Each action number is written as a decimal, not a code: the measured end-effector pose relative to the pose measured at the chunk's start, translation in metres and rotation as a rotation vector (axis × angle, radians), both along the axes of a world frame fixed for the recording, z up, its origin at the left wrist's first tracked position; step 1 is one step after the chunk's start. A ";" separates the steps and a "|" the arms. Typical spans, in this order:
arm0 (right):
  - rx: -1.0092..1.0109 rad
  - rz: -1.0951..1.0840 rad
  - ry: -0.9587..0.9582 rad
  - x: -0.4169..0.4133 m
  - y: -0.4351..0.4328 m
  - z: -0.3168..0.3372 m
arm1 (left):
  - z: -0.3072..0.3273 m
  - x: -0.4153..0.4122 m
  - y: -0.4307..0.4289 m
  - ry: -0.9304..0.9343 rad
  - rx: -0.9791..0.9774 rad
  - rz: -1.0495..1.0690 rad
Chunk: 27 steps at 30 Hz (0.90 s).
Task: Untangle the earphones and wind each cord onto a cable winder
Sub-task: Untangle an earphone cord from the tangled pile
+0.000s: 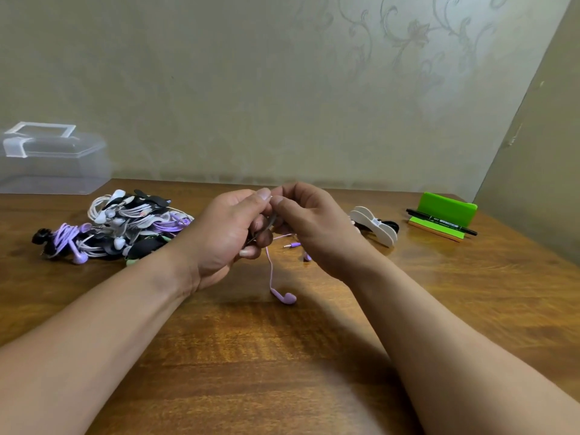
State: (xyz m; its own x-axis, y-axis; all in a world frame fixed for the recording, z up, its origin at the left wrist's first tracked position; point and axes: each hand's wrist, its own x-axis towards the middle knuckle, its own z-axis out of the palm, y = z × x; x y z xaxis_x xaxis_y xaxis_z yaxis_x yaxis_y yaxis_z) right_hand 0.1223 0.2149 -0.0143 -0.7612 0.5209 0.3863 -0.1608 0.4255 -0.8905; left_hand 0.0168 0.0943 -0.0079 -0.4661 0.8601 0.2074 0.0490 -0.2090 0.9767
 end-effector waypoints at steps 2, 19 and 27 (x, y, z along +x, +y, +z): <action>0.005 -0.011 0.011 0.000 0.000 0.001 | -0.001 0.001 0.003 0.004 0.017 0.006; 0.262 -0.474 -0.248 0.014 0.043 0.002 | -0.012 -0.008 0.013 0.093 -0.017 0.097; 0.516 -0.881 -0.731 0.031 0.090 -0.020 | -0.016 -0.001 0.012 0.198 -0.099 0.059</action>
State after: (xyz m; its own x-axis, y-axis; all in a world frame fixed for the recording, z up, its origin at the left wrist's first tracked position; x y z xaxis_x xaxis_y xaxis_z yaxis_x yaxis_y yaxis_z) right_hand 0.1536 0.3052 -0.0345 -0.3542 0.8744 0.3317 0.8149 0.4626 -0.3493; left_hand 0.0156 0.1058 -0.0235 -0.4749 0.8530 0.2162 0.2514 -0.1039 0.9623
